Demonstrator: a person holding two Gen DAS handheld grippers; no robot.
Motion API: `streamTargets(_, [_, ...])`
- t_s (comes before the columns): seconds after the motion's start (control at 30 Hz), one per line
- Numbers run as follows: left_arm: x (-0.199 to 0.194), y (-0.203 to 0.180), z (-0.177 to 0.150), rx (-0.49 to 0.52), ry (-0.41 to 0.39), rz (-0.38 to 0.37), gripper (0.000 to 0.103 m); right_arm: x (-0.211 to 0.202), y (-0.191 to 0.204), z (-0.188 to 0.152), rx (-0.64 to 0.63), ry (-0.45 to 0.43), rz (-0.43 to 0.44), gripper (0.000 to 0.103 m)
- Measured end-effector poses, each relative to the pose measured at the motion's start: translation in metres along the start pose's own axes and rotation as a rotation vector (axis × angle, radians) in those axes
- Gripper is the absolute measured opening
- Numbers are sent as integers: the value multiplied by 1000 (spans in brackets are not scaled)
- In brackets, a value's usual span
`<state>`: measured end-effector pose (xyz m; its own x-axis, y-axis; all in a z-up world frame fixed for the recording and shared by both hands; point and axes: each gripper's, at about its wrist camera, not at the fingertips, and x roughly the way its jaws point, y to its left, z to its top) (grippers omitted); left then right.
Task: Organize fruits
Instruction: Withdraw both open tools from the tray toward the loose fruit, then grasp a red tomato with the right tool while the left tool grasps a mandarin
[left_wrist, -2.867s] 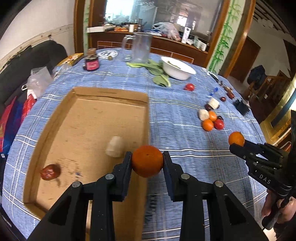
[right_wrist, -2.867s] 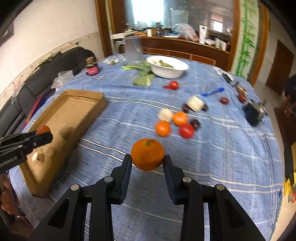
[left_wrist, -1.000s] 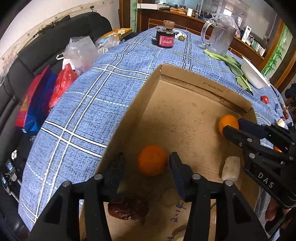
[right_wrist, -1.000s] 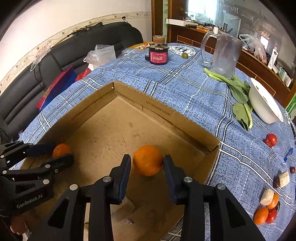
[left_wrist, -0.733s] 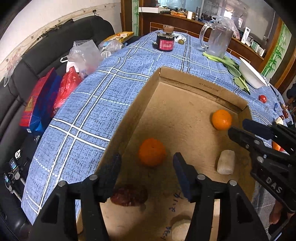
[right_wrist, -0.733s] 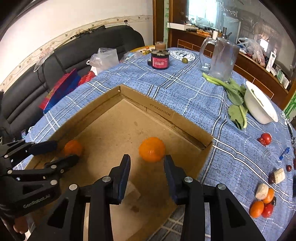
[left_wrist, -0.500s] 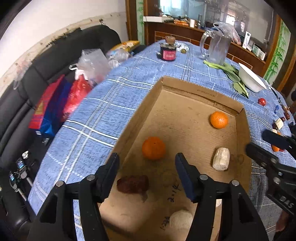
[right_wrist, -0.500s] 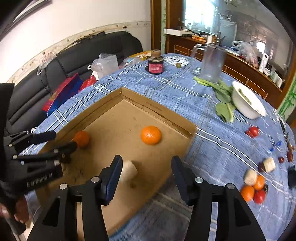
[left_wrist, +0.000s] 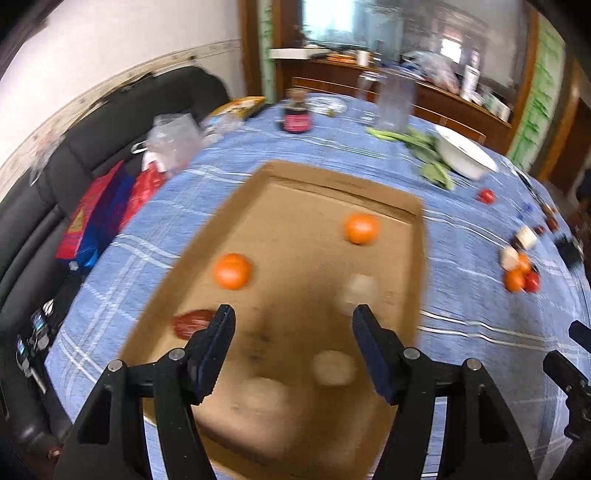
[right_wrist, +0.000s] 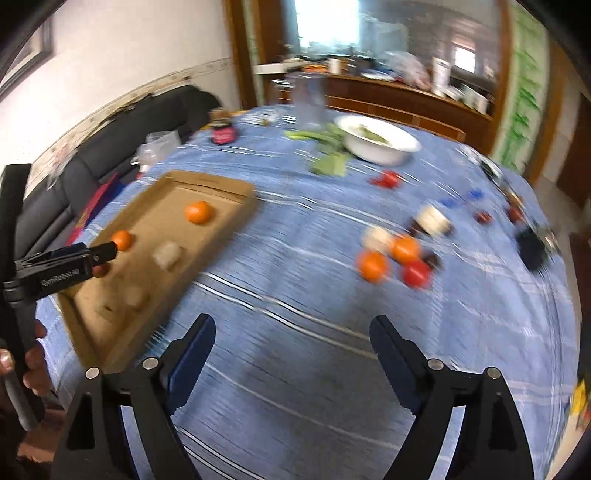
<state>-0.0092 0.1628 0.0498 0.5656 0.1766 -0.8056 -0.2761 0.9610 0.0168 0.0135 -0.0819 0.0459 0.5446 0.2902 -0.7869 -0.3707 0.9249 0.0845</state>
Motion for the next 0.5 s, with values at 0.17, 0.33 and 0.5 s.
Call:
streamTargets(0.17, [-1, -59, -6, 93, 20, -62, 69, -12, -64, -22, 87, 6, -92, 94])
streamTargets(0.33, [0, -112, -12, 175, 44, -96, 72, -20, -112, -21, 111, -44, -88, 95])
streamTargets(0.5, [4, -140, -18, 206, 75, -96, 72, 0, -127, 2, 32, -64, -32, 95])
